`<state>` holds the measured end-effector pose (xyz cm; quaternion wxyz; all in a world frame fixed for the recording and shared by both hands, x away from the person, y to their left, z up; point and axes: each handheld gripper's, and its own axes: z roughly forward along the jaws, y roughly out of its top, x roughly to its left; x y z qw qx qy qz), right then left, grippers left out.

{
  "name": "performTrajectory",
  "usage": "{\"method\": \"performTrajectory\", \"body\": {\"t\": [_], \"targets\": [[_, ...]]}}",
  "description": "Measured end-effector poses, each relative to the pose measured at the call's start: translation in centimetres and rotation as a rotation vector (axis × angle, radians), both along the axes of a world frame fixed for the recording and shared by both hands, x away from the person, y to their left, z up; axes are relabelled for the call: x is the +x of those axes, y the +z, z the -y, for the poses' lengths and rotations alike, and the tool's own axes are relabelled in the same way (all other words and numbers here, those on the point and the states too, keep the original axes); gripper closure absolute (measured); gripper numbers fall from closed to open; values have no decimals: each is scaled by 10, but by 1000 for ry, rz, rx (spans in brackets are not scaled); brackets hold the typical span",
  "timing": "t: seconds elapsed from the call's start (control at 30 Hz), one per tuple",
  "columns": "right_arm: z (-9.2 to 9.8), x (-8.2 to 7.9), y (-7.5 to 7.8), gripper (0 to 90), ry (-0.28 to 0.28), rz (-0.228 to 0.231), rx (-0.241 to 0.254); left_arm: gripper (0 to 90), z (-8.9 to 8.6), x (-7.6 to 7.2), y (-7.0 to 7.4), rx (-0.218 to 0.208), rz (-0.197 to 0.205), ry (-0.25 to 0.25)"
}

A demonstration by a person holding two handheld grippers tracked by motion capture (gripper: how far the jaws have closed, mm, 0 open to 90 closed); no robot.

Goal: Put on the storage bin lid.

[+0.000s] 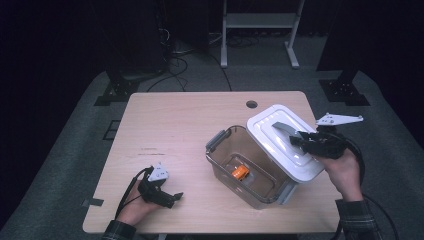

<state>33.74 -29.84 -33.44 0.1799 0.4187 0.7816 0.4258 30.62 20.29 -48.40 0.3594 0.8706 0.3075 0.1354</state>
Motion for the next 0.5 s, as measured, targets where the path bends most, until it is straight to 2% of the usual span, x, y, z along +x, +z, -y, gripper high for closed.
{"method": "performTrajectory", "body": {"t": [0.5], "targets": [[-23,-8,4,662,68,-2,16,0,0,0,0,1,0,-3]]}}
